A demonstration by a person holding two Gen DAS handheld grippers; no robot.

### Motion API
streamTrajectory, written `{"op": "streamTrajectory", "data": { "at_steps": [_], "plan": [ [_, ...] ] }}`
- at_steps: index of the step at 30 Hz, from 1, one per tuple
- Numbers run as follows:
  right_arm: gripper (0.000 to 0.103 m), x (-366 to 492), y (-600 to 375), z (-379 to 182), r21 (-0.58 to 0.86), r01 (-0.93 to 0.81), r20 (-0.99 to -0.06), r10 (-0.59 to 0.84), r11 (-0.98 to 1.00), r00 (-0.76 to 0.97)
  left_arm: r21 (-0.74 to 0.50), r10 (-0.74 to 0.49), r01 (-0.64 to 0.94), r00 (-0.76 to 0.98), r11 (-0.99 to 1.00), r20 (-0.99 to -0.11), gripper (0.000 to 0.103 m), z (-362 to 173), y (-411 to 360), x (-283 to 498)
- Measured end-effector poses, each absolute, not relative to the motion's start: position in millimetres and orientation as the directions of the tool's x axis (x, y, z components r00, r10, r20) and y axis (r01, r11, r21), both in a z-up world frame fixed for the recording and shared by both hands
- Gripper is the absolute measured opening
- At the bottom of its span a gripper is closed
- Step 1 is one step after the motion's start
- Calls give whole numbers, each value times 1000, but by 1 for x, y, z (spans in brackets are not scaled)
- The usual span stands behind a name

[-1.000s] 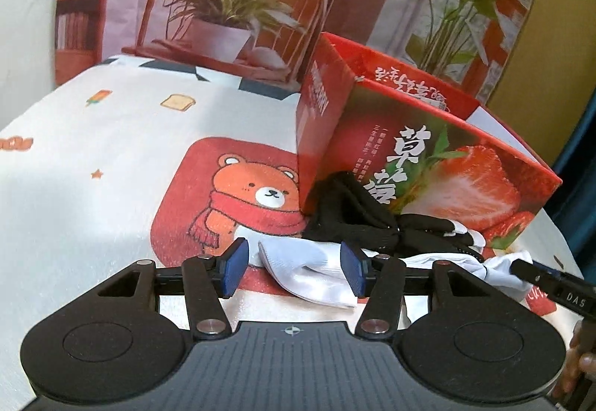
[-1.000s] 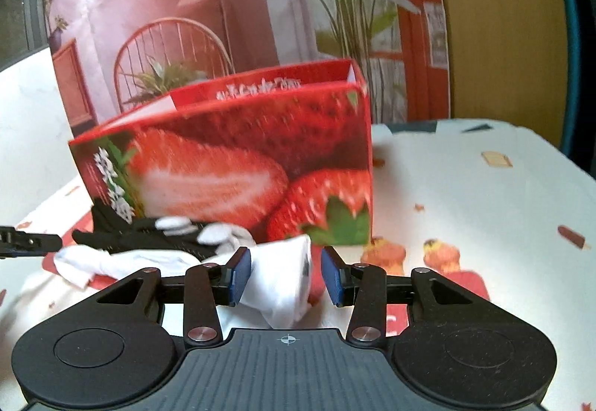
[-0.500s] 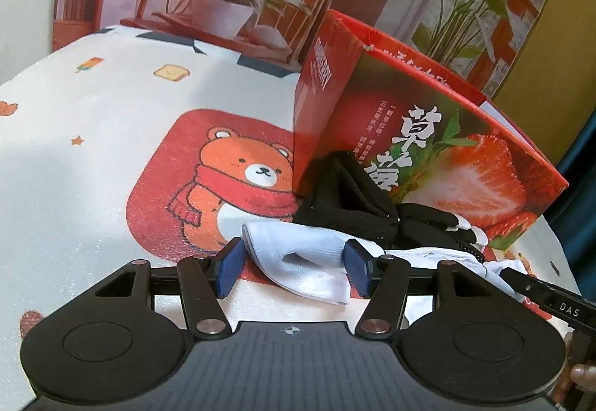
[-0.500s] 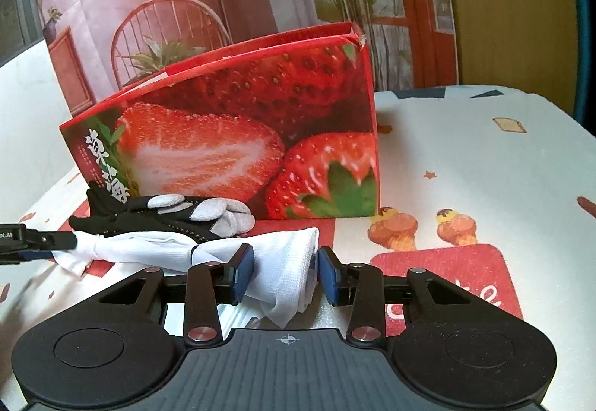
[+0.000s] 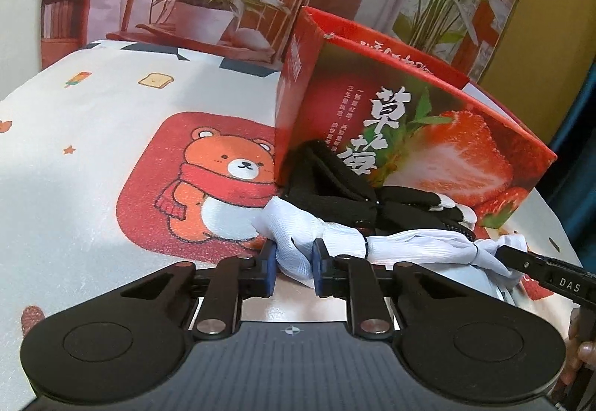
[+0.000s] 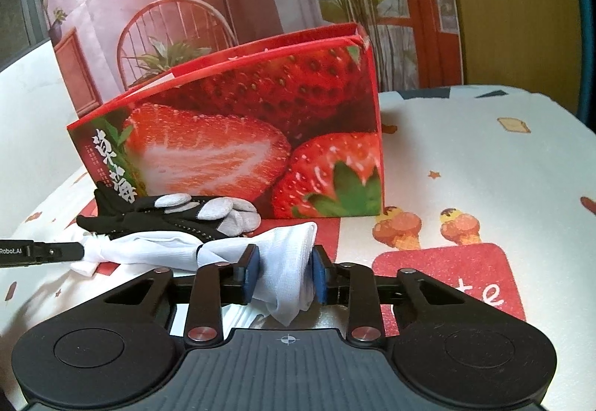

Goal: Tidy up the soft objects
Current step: 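Lift the white glove with both grippers and carry it into the box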

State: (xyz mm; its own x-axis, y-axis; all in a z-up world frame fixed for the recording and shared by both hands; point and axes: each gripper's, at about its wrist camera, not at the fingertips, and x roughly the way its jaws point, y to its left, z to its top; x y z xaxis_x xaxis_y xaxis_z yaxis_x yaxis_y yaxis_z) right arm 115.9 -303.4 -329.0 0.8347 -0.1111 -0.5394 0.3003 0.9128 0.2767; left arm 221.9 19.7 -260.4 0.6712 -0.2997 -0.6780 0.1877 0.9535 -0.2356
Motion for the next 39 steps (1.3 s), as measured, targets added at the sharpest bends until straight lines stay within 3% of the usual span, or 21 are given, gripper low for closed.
{"op": "streamTrajectory", "data": {
  "at_steps": [4, 13, 23, 29, 39],
  "plan": [
    [20, 111, -289, -322, 210, 286, -515, -143, 935, 845, -224, -301, 201, 683, 954, -665, 18, -253, 18, 215],
    [19, 93, -279, -302, 202, 269, -469, -149, 942, 870, -210, -313, 233, 730, 950, -607, 17, -232, 20, 197],
    [19, 79, -276, -245, 154, 191, -319, -134, 969, 938, -185, -338, 284, 833, 941, -439, 16, -171, 24, 184],
    [19, 93, -289, -209, 122, 181, -250, -146, 976, 957, -104, -358, 344, 864, 933, -353, 16, -130, 0, 201],
    [17, 168, -324, -173, 10, 192, -280, -182, 981, 943, 8, -352, 387, 848, 922, -396, 16, -118, -53, 276]
  ]
}}
